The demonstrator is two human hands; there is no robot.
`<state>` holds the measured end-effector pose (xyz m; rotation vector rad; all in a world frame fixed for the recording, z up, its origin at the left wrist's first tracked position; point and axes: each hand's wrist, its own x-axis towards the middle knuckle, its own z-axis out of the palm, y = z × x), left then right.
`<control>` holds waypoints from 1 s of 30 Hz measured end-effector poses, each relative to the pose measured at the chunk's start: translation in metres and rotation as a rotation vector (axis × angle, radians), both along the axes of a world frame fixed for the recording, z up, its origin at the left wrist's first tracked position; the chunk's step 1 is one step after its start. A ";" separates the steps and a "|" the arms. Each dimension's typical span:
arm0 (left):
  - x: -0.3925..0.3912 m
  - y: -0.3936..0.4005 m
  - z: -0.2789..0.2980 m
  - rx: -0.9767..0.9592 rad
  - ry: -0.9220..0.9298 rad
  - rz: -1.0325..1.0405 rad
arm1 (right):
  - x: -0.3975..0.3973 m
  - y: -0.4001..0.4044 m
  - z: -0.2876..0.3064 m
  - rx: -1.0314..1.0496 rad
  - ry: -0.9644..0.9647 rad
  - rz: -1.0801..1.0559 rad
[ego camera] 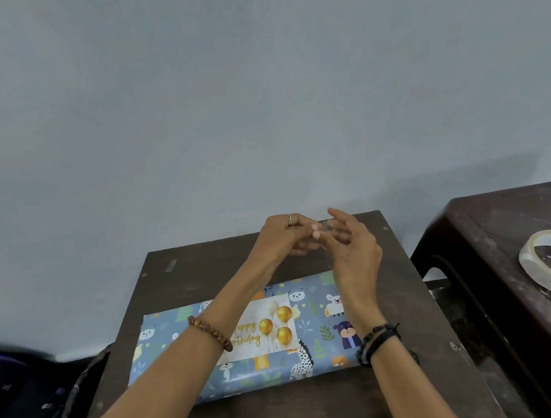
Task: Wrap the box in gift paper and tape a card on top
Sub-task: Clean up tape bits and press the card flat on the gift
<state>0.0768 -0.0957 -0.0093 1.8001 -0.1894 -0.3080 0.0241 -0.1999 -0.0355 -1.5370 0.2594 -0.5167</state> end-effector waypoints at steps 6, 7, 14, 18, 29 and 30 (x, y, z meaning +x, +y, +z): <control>-0.007 0.020 0.008 -0.036 0.150 0.011 | -0.001 0.005 0.005 -0.095 -0.020 0.087; -0.007 0.024 0.008 -0.054 0.183 0.009 | -0.001 0.007 0.005 -0.106 -0.018 0.099; -0.012 0.079 -0.006 -0.044 0.150 0.161 | -0.003 0.037 0.008 -0.173 0.004 0.149; 0.003 0.138 -0.028 0.820 -0.332 0.333 | -0.010 0.075 0.005 -0.194 0.030 0.270; 0.026 0.216 -0.060 0.956 -0.358 0.379 | -0.018 0.123 0.000 -0.455 0.017 0.473; 0.024 0.217 -0.061 0.947 -0.379 0.379 | -0.017 0.123 0.000 -0.442 0.025 0.470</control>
